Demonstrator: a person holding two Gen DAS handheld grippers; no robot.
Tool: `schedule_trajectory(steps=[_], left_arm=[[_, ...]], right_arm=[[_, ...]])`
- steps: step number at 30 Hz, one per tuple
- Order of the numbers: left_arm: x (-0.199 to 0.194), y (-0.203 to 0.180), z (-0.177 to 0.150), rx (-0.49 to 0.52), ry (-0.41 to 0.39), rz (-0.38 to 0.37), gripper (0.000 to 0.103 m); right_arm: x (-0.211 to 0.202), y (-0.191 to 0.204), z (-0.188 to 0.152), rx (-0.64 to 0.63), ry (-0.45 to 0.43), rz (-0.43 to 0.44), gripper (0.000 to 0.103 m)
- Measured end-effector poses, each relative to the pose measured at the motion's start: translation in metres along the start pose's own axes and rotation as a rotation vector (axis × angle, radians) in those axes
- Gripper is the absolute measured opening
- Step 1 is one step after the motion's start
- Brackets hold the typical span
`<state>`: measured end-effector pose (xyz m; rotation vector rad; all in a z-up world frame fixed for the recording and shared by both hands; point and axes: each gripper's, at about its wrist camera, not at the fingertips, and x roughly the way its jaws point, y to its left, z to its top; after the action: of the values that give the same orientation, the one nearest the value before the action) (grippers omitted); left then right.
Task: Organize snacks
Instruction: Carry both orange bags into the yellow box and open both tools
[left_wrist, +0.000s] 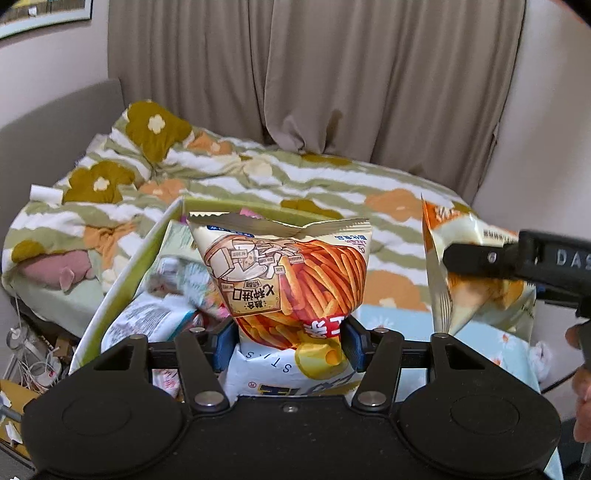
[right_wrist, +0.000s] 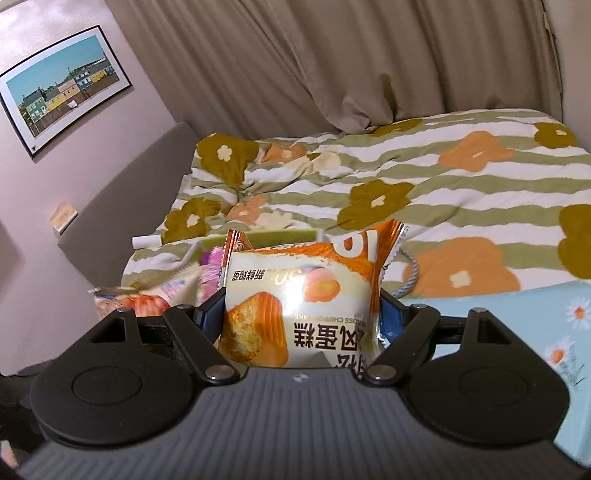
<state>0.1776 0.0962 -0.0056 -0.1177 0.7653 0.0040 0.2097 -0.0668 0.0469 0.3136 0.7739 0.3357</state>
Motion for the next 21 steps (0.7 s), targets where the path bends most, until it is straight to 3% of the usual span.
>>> schedule_trajectory(steps=[1,3,12,21], left_arm=[[0.002,0.006,-0.002,-0.003,0.009,-0.013,0.087],[0.0,0.017,-0.005,-0.005,0.0,-0.032,0.103],[-0.014,0.06,-0.001,0.027,-0.001,-0.07,0.103],[-0.024,0.096,0.013,0.07,-0.034,-0.067,0.103]], right_arm=[[0.003,0.007,-0.002,0.0,0.003,-0.003,0.095],[0.007,0.02,-0.006,0.007,0.008,-0.012,0.095],[0.021,0.064,-0.017,-0.006,0.003,-0.078,0.095],[0.045,0.111,-0.012,-0.018,-0.008,-0.067,0.096]])
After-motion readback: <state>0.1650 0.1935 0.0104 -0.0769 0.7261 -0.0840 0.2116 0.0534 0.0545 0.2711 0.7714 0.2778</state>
